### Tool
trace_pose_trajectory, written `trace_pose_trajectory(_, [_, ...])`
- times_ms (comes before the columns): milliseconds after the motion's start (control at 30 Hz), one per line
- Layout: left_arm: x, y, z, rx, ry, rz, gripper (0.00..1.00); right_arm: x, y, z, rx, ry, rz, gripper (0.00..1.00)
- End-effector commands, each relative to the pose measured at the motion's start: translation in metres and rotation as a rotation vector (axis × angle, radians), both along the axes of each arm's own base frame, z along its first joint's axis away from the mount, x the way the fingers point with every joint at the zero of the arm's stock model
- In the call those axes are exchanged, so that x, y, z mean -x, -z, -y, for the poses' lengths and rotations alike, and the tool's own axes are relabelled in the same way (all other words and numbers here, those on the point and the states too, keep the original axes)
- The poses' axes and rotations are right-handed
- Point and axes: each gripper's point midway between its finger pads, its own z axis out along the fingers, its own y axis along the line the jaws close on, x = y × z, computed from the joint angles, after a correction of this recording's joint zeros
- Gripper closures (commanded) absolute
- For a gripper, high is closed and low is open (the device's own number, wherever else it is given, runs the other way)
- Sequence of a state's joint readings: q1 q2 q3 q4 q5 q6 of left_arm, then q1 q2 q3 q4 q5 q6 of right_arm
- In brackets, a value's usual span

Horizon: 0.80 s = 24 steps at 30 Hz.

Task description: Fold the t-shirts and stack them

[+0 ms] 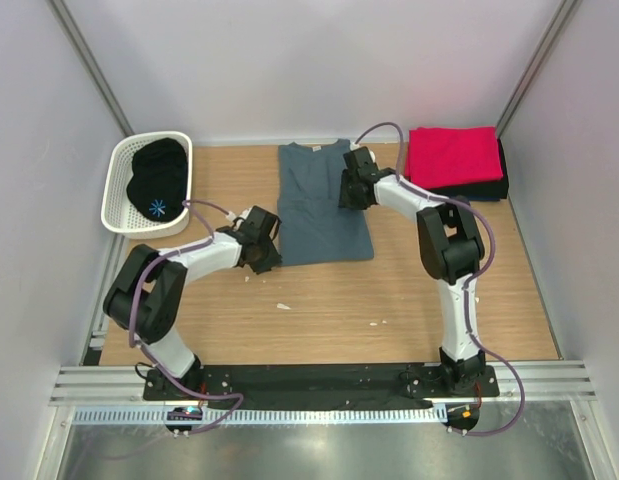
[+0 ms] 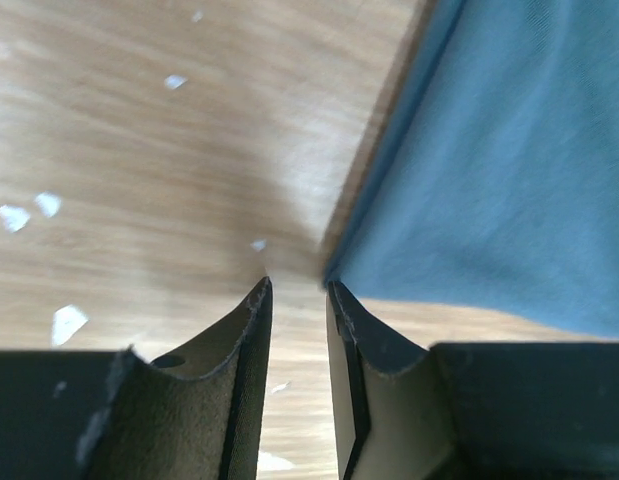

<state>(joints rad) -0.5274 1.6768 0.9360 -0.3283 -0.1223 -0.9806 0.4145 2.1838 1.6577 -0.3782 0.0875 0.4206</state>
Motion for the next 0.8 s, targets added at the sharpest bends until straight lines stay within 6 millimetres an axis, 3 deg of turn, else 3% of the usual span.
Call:
trace_pose_trajectory(0, [0.021, -0.007, -0.019, -0.079, 0.056, -0.033, 0.69, 0.006, -0.090, -0.002, -0.074, -0.030, 0.113, 0.61])
trace_pose_trajectory(67, [0.020, -0.025, -0.009, -0.029, 0.102, 0.000, 0.68, 0.021, -0.101, 0.003, -0.079, -0.038, 0.106, 0.55])
trace_pose_trajectory(100, [0.017, -0.044, -0.005, -0.006, 0.131, 0.050, 0.66, 0.028, -0.121, 0.006, -0.089, -0.039, 0.137, 0.53])
trace_pose_trajectory(167, [0.012, -0.067, 0.002, 0.033, 0.160, 0.108, 0.61, 0.047, -0.119, 0.015, -0.077, -0.029, 0.112, 0.43])
trace_pose_trajectory(200, [0.009, -0.080, 0.003, 0.047, 0.166, 0.145, 0.54, 0.055, -0.132, 0.019, -0.087, -0.027, 0.131, 0.41])
trace_pose_trajectory(233, [0.005, -0.090, 0.005, 0.058, 0.168, 0.177, 0.51, 0.067, -0.119, 0.025, -0.073, -0.023, 0.096, 0.39])
trace_pose_trajectory(300, [0.001, -0.099, 0.008, 0.072, 0.177, 0.209, 0.45, 0.082, -0.114, 0.029, -0.083, -0.007, 0.068, 0.36])
trace_pose_trajectory(400, [-0.006, -0.100, 0.014, 0.076, 0.194, 0.216, 0.41, 0.104, -0.091, 0.037, -0.090, 0.024, 0.018, 0.36])
trace_pose_trajectory(500, [-0.011, -0.082, 0.021, 0.076, 0.208, 0.172, 0.41, 0.125, -0.062, 0.043, -0.106, 0.056, -0.023, 0.36])
trace_pose_trajectory(633, [-0.018, -0.068, 0.025, 0.071, 0.207, 0.163, 0.45, 0.139, -0.035, 0.044, -0.138, 0.081, -0.045, 0.36])
trace_pose_trajectory(767, [-0.022, -0.049, 0.023, 0.038, 0.205, 0.139, 0.49, 0.142, -0.021, 0.049, -0.130, 0.100, -0.049, 0.37])
